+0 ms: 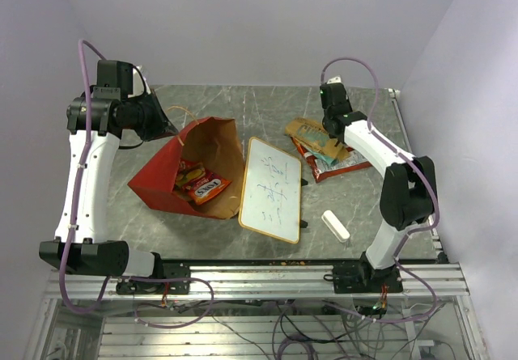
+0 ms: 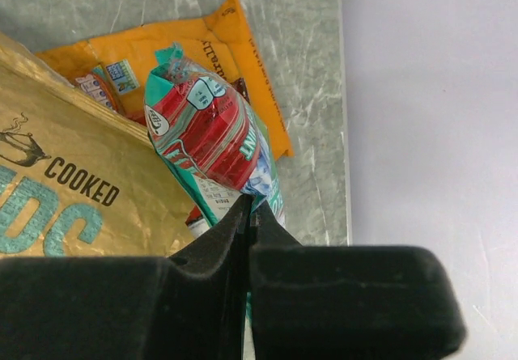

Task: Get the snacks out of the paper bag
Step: Place the snack at the center of the board.

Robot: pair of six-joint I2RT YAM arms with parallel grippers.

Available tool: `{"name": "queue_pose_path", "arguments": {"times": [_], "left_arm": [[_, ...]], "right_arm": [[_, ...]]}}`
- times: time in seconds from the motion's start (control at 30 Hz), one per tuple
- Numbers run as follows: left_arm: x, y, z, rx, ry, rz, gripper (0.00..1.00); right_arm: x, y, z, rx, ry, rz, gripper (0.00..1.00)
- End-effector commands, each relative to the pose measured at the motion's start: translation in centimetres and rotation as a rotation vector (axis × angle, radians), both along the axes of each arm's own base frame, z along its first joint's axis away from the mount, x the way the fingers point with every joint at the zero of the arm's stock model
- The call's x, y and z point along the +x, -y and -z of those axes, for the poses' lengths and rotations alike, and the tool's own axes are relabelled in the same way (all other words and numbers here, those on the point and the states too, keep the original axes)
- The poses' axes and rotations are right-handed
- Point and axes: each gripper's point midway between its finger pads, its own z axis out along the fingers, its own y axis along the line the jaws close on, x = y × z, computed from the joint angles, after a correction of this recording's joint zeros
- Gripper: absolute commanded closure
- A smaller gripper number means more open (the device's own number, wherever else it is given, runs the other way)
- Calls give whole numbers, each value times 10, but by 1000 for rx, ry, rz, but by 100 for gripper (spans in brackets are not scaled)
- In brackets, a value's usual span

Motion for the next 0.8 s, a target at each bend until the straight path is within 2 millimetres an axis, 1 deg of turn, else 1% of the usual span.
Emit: {"name": "queue_pose_path", "arguments": {"times": [0.0,0.13,0.27,0.3,0.37,0.43,0.47,0.53,0.57,0.7,0.77], "left_arm": [[-6,-3,-12,24,40,-8,93],[-6,-6,-14,35,42,-14,93],[-6,-7,-14,36,48,-20,93],[-5,-6,-14,33,46,-15,93],[-5,-5,-14,32,43,-10,93],[-5,-5,-16,33,49,-12,93],[-4,-5,-15,30,48,-13,93],[-2,-3,-13,19,40,-8,93],[-2,-1,-13,11,37,-2,93],[-4,-3,-12,20,38,-7,93],[-5,-2,-9,9,30,-10,93]], "right_arm": [[11,-2,5,21,-7,17,100],[8,-12,30,103,-60,32,100],[2,-25,50,197,-90,28,100],[1,-26,52,209,-91,27,98],[0,-28,53,226,-89,22,87],[0,-29,47,230,-79,19,72],[0,-29,42,232,-73,16,68],[1,-29,28,232,-47,1,65],[1,-29,18,235,-25,-6,63],[0,-31,-8,268,39,-21,46],[-2,-35,-17,302,57,-33,40]]}}
